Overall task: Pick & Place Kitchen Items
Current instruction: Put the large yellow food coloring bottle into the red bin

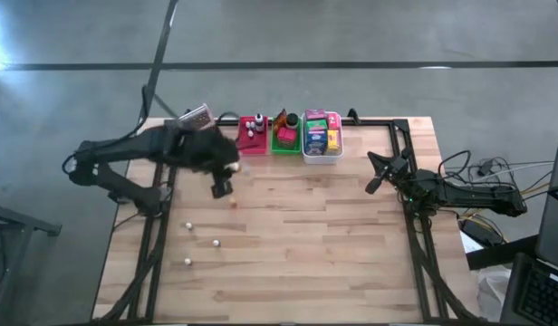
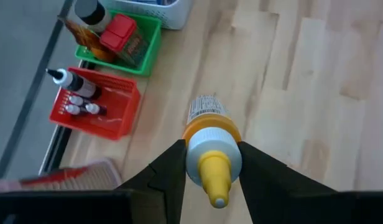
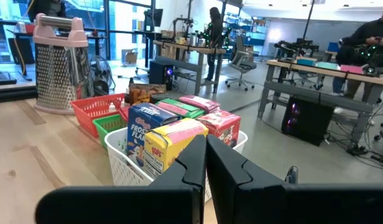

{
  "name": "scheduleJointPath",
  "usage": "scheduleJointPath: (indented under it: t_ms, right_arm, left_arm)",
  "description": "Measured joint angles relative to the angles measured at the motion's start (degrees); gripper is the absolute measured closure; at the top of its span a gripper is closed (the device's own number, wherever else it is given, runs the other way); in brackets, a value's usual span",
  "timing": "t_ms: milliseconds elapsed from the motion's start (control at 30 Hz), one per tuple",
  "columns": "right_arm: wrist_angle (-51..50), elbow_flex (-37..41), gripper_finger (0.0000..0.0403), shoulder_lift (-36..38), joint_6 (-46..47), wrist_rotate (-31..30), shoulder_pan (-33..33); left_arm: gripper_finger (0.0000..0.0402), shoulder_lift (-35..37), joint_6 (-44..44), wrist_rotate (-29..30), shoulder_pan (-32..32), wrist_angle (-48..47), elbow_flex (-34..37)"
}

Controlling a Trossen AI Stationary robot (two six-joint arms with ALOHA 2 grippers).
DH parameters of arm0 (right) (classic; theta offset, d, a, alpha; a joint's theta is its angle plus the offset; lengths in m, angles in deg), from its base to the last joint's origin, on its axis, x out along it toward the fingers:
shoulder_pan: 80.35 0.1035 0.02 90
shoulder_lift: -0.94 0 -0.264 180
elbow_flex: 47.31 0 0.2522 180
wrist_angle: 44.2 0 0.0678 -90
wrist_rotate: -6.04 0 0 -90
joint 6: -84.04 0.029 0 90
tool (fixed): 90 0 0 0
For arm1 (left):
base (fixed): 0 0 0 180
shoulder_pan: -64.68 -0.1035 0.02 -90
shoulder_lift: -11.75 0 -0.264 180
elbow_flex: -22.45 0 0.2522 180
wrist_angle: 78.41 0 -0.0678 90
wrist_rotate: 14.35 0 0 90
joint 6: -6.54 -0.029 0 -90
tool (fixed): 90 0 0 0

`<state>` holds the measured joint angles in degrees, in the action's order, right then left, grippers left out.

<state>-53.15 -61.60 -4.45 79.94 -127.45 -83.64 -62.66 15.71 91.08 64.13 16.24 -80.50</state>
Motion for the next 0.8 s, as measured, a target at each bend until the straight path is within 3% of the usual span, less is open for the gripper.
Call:
scheduleJointPath:
  t_ms: [333,600,800]
  right_arm:
    - [0.0,0.0,0.0394,0.0,0.0,0.0,0.0]
    - [0.0,0.0,0.0394,0.0,0.0,0.0,0.0]
    - [0.0,0.0,0.0394,0.0,0.0,0.0,0.0]
  left_arm:
    - [0.0266,-13.3,-15.2,-10.2,-15.3,0.4,-12.3]
    - [0.0266,-25.4,-21.3,-10.9,-22.4,-6.9,-25.7]
    - [0.0266,-31.8,-24.4,-10.9,-27.3,-8.4,-31.4]
